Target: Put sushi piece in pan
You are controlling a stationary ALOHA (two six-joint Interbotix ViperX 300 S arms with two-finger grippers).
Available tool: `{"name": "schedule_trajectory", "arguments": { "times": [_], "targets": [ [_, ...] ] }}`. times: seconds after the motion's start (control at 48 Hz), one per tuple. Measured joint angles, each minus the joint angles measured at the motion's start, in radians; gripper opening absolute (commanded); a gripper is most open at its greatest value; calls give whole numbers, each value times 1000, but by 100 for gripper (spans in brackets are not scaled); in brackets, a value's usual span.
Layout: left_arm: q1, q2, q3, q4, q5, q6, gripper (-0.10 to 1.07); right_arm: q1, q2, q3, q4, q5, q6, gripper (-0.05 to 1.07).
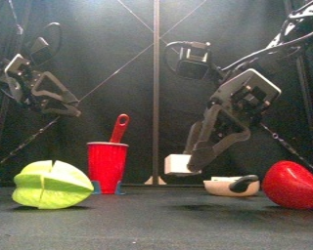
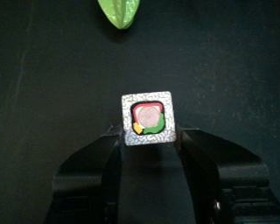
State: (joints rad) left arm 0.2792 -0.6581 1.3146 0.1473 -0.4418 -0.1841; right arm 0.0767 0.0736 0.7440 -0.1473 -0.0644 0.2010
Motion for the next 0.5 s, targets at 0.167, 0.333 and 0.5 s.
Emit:
{"name": "schedule_trajectory", "arguments": {
  "times": [0.167, 0.333, 0.5],
  "targets": [
    [0, 0, 0, -2, 0, 0, 86, -63, -51, 63, 60, -34, 5, 55],
    [0, 0, 0, -3, 0, 2, 86, -150, -152, 132, 78, -40, 5, 55],
    [-2, 0, 0, -3, 0, 0, 86, -267, -288, 204, 95, -26, 5, 55]
  ]
}}
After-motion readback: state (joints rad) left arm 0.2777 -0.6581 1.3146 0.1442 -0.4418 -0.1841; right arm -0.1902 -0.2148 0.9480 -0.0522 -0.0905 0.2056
